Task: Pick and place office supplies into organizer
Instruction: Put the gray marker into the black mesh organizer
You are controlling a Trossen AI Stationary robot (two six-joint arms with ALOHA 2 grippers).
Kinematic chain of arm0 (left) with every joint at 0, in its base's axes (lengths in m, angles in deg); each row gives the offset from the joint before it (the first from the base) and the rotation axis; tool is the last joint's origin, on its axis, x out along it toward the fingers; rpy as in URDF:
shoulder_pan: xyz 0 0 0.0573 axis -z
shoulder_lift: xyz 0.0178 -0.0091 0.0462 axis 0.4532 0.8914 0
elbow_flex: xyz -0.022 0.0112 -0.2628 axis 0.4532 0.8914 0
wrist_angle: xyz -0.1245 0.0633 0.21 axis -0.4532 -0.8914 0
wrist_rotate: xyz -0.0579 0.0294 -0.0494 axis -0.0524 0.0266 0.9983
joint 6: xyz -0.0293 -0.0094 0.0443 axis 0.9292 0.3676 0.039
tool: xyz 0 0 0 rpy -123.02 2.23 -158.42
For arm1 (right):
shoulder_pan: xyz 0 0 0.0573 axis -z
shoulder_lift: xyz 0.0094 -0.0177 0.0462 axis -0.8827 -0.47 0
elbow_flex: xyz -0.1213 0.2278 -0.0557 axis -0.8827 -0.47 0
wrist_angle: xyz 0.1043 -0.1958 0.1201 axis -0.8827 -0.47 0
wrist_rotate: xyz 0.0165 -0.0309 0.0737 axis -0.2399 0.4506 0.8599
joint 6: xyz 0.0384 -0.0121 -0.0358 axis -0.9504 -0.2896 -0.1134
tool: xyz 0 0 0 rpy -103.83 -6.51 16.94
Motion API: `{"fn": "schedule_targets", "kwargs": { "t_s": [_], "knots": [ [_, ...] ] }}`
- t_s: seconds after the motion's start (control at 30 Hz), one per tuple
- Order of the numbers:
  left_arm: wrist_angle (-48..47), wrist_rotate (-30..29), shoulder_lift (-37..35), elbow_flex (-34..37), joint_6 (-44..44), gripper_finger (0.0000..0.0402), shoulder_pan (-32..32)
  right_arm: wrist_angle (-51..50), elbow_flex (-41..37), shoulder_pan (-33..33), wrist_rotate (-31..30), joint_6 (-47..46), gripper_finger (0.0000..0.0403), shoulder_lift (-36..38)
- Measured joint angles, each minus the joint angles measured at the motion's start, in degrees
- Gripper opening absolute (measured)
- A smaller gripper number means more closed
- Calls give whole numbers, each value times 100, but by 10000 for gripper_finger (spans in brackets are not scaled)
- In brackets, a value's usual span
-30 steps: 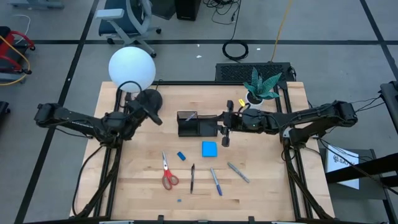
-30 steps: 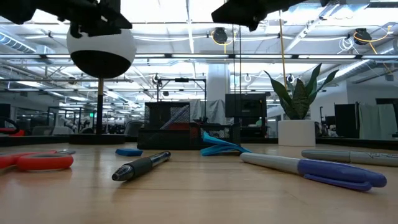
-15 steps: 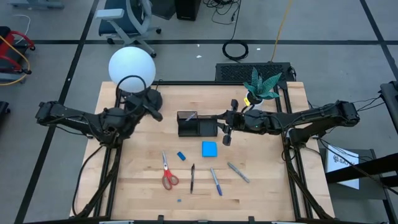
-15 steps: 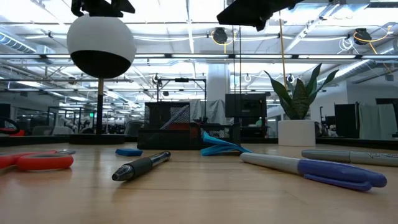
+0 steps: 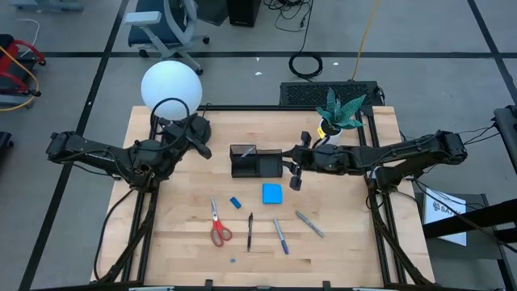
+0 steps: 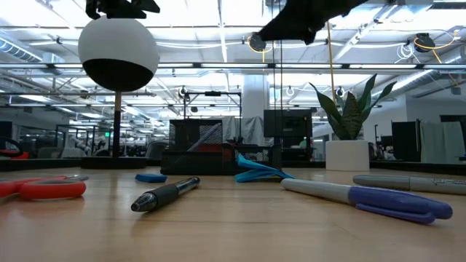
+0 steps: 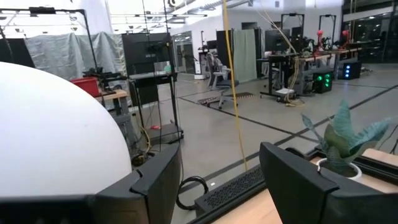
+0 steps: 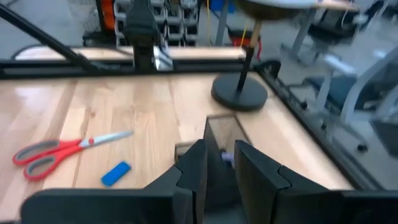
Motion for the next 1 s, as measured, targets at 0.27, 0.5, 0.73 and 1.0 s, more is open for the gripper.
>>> {"fn": "schedule_targets", "kwargs": {
  "t_s": [0.27,0.5,0.73,1.0],
  "knots": [
    [2,0,0,0,-3,227,0,-1086,0,0,1,-758,73,-2],
    [2,-1,0,0,-3,227,0,-1662,0,11,2,-981,73,-4],
    [2,-2,0,0,-3,227,0,-1945,0,11,4,-1173,73,-4],
    [4,-2,0,0,-5,228,0,-2380,0,13,285,-1678,73,-4]
  ]
}}
